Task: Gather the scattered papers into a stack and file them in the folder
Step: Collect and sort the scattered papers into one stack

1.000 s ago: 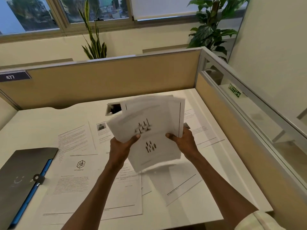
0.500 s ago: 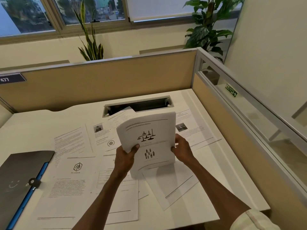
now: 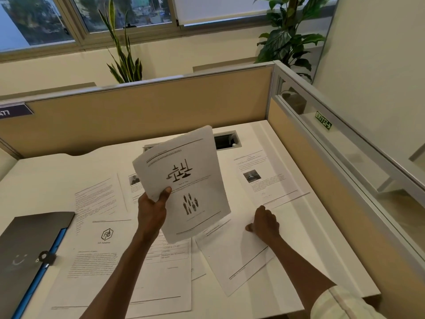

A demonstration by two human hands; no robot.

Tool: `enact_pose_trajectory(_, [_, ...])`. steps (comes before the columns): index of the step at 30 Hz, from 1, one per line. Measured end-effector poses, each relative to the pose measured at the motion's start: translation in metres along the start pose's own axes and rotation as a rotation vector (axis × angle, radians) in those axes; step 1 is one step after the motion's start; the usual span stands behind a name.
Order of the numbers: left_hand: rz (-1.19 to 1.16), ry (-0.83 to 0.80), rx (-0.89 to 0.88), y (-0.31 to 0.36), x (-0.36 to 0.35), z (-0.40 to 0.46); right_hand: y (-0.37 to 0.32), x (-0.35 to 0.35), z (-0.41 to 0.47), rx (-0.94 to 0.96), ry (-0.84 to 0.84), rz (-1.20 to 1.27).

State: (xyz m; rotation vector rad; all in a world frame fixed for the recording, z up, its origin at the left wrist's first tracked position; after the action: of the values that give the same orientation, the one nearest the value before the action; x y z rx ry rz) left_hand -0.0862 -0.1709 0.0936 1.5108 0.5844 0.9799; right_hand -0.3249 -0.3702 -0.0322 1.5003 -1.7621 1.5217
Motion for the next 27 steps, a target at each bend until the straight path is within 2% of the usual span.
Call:
enact_pose_trajectory(7, [-0.025, 0.032, 0.03, -0.004, -0.001, 0.01, -0.008, -0.003, 0.013, 0.029, -0.04, -0.047])
enact_pose_trajectory(11, [-0.037, 0.045, 0.056, -0.01, -0.003, 0.018, -0.008, 0.003, 0.026, 0.028, -0.041, 0.111])
enact_pose_trajectory(18, [-0.047, 0.075, 0.113, -0.021, -0.004, 0.03, -0.002, 0.065, 0.089, -0.04, 0.03, 0.278])
enact_pose_trajectory(23, [-0.071, 0.083, 0.146, -0.027, -0.007, 0.035, 0.015, 0.089, 0.127, -0.176, 0.15, 0.078])
enact_pose_trajectory(27, [-0.05, 0.103, 0.177, -0.033, -0.002, 0.038, 0.031, 0.086, 0.141, -0.253, 0.159, -0.07])
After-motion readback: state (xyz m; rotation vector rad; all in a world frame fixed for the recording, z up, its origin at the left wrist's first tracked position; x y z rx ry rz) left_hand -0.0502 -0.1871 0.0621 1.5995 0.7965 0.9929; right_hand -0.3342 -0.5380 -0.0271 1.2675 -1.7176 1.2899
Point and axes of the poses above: each hand's wrist, its own z-axis towards the middle knuckle, its own x-axis out of the back of the hand, y = z × x, the point moved 4 cm from there along z, towards the middle knuckle, and after that the axes turned 8 degrees about z, right-handed, at the moved point
